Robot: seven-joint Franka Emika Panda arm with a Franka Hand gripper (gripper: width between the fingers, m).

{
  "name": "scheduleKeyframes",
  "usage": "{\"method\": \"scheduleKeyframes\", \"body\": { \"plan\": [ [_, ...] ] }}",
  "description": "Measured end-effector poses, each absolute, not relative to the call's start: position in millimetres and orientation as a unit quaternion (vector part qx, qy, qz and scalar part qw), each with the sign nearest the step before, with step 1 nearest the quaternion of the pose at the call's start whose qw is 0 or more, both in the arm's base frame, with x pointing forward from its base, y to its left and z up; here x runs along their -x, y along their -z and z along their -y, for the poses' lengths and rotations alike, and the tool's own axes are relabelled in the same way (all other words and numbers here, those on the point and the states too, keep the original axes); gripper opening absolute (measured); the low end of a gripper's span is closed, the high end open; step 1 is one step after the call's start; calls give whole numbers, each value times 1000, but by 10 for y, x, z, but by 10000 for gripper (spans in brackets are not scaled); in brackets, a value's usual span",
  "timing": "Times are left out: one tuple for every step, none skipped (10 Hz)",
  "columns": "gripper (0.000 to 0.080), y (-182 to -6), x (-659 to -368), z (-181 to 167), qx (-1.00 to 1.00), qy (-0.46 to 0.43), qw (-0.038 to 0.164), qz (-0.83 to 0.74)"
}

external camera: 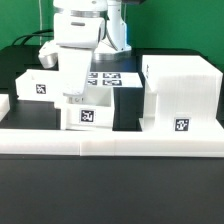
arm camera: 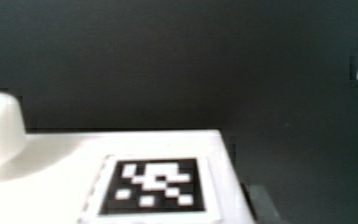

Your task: Assemble drawer

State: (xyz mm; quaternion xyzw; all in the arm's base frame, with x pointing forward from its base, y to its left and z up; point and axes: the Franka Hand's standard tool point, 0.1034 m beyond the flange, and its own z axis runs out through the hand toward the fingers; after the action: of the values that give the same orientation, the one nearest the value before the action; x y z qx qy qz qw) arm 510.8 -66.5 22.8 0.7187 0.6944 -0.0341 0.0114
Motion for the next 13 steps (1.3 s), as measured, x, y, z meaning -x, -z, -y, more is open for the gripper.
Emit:
{"method": "scheduleKeyframes", "body": {
  "plan": [
    [42,-223,-5134,604,-721,32,10,-692],
    [42,-231,-5180,553,-727,29,11,-686],
    [42,-237,-5201,538,-735,26,14,-678],
    [42,-227,-5184,559,-736,27,13,-676],
    [42,-231,-5213,562,-737,16,24,-676],
    [42,-221,-5225,544,-737,-4,42,-674],
    [42,-194,-5196,472,-740,0,36,-672],
    [42,-198,-5206,449,-742,-2,36,-669],
    [42,-193,-5197,466,-743,-1,35,-668],
    [42,-191,-5195,471,-744,-1,35,-668],
    [42,-191,-5205,452,-746,-1,35,-665],
    [42,-194,-5256,381,-745,-3,34,-666],
    [42,-194,-5303,339,-743,0,29,-668]
  ]
}}
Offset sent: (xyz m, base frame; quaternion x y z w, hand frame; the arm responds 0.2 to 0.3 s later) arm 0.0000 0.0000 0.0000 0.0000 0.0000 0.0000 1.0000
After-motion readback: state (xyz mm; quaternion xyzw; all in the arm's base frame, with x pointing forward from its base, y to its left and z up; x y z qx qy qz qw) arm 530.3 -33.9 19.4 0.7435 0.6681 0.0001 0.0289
